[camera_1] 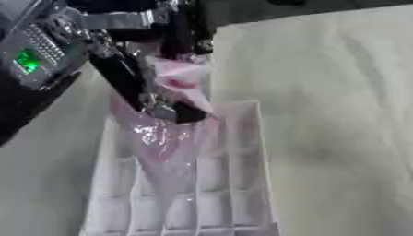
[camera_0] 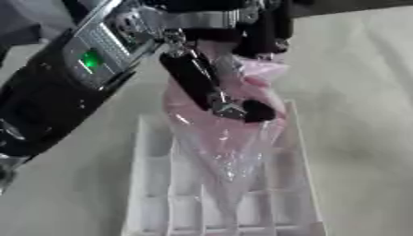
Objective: Pick up objects on the table and place them in the box.
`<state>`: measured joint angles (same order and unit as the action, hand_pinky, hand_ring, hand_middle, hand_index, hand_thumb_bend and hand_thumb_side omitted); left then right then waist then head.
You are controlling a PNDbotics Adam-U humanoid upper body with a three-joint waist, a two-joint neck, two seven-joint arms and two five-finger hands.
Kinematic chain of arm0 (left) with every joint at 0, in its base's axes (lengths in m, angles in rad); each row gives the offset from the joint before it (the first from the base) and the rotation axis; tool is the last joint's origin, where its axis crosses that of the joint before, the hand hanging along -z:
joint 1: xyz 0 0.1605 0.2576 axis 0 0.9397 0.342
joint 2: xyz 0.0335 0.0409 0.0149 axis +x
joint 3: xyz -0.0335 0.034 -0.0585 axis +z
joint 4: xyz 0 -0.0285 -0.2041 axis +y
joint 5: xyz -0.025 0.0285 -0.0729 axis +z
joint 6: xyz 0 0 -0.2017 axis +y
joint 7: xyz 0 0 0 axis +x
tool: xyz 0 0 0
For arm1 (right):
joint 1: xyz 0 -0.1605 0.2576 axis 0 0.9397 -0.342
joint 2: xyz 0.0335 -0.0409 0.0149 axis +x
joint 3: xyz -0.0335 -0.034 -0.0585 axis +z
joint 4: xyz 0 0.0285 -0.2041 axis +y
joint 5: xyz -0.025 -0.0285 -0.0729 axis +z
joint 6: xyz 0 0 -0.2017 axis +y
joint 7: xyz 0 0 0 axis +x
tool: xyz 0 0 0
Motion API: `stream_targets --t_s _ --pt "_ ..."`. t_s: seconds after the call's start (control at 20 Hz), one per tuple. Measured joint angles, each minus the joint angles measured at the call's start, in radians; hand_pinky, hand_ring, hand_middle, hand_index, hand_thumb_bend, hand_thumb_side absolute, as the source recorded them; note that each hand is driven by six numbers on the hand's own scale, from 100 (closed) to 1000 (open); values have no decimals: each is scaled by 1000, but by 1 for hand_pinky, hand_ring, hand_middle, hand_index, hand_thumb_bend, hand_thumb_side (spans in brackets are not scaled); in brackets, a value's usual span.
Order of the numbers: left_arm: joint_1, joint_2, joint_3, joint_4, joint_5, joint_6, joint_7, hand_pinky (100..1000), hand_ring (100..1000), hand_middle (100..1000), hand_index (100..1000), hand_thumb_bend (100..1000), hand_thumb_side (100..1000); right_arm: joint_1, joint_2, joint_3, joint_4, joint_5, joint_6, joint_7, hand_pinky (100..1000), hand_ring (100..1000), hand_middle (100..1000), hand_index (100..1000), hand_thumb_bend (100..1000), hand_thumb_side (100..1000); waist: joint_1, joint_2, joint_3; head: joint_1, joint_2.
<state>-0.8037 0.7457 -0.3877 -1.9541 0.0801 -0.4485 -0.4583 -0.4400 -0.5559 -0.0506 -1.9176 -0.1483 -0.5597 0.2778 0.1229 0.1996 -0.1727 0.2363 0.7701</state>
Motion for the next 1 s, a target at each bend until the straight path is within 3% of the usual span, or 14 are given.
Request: stream_targets --t_s 0.05,0.1,0.15,0.2,0.25,0.3,0.35,0.4,0.45,0.5,0.85,1.0 --pt "3 6 6 -5 -9 -7 10 100 170 150 263 146 102 0 0 0 0 0 0 0 662 771 817 797 100 890 0 0 1 0 0" --pt "5 12 11 -9 -22 -14 18 130 434 425 515 113 233 0 0 0 1 0 0 0 662 771 817 797 100 889 0 0 2 0 0" --pt "8 19 13 -12 -39 -25 20 274 534 526 646 152 335 0 0 0 2 0 -1 -1 662 771 817 797 100 887 -1 0 2 0 0" --pt "10 24 14 -14 -59 -38 14 442 673 672 781 100 553 0 0 0 3 0 -1 -1 662 771 817 797 100 889 -1 0 2 0 0" --pt "12 28 14 -15 -81 -54 -2 510 731 724 823 100 563 0 0 0 3 0 -2 -2 662 771 817 798 100 886 -1 0 2 0 0" --pt "12 28 14 -15 -102 -71 -25 680 849 837 927 100 808 0 0 0 5 0 -2 -2 662 771 817 797 100 889 -2 0 2 0 0" --pt "13 28 13 -14 -122 -87 -53 680 849 832 922 100 766 0 0 0 5 0 -2 -2 662 771 817 797 100 886 -2 0 2 0 0" --pt "13 28 11 -12 -138 -99 -82 786 913 896 974 100 892 0 0 0 5 0 -3 -2 661 771 817 797 100 889 -2 0 2 0 0" --pt "13 28 11 -7 -151 -96 -97 786 913 896 974 100 892 0 0 0 5 0 -3 -3 661 771 817 797 100 889 -2 0 2 0 0" --pt "13 28 11 -1 -162 -88 -105 842 939 914 990 100 942 0 0 0 5 0 -4 -3 661 771 817 797 100 889 -2 0 2 0 0" --pt "13 28 12 24 -199 -49 -144 870 949 925 990 150 1000 0 0 0 5 0 -5 -3 661 771 817 797 100 888 -3 4 2 1 0" --pt "13 28 18 29 -209 -43 -150 863 950 927 993 129 984 0 0 0 5 0 -7 -2 661 771 817 797 100 888 -3 5 2 1 0"
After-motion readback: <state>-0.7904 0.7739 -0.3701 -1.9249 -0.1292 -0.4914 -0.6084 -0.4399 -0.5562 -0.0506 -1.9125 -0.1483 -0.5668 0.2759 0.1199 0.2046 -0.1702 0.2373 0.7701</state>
